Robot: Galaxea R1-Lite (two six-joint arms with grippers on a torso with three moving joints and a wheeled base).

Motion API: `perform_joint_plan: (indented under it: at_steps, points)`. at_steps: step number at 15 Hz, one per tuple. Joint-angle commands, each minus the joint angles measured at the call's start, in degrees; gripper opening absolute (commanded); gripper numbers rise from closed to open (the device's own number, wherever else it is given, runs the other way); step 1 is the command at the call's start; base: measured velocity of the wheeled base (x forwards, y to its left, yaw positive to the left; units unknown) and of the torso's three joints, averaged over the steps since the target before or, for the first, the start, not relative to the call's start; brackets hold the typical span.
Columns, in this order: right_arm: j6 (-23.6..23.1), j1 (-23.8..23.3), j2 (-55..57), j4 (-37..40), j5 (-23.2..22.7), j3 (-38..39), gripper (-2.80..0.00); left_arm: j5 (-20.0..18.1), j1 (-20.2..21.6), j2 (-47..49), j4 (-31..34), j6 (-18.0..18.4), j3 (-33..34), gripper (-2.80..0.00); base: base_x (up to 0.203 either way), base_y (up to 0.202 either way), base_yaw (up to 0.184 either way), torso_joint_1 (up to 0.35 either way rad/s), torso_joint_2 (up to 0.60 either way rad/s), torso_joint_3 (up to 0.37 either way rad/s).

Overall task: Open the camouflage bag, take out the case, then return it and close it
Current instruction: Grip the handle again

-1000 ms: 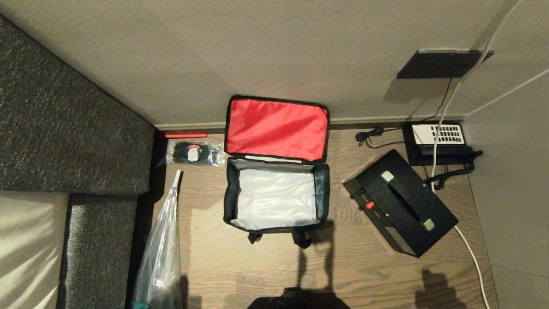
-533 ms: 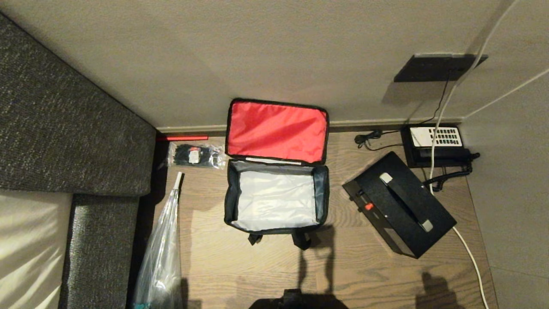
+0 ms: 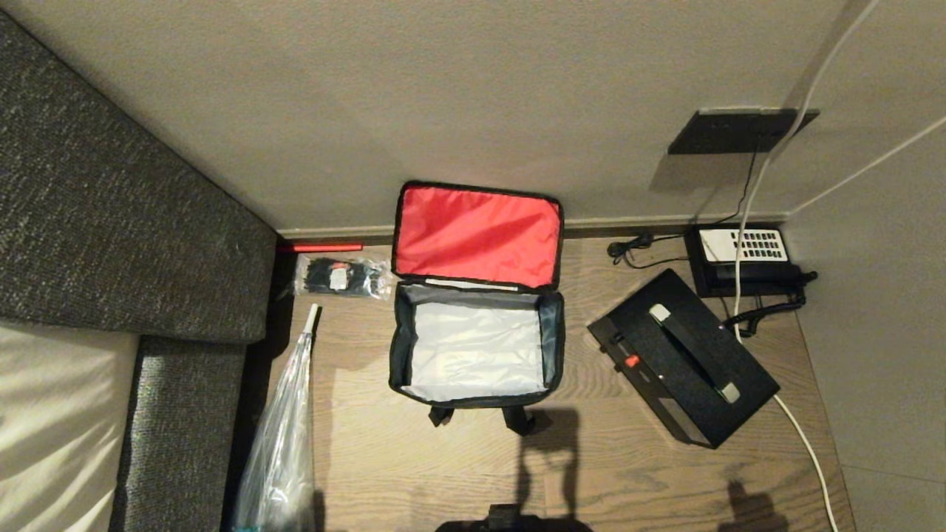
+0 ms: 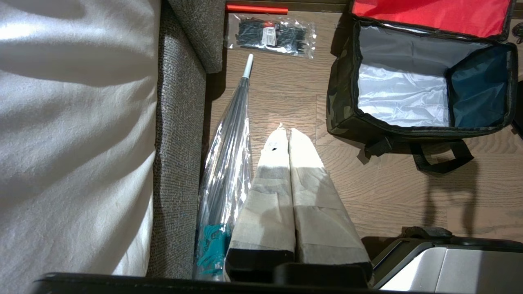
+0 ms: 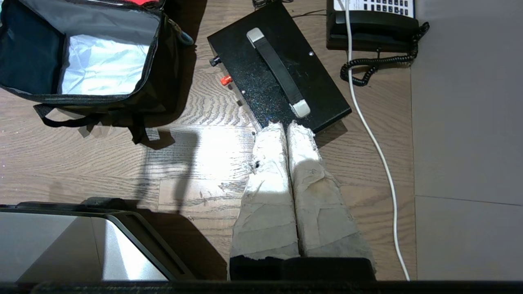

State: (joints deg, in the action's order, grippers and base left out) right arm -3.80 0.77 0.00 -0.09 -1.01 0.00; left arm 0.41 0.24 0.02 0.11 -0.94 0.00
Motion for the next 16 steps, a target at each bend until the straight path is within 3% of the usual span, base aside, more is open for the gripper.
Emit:
perform_joint_plan:
  at_steps: [1, 16]
  points:
    - [-0.1, 0.0, 0.1, 0.0, 0.0, 0.0, -2.80, 0.0, 0.0, -0.1, 0.0, 0.0, 0.2, -2.80, 0.000, 0.000, 0.000, 0.000, 0.00, 0.000]
    - [-0.7, 0.0, 0.1, 0.0, -0.1, 0.0, -2.80, 0.0, 0.0, -0.1, 0.0, 0.0, 0.2, -2.80, 0.000, 0.000, 0.000, 0.000, 0.00, 0.000]
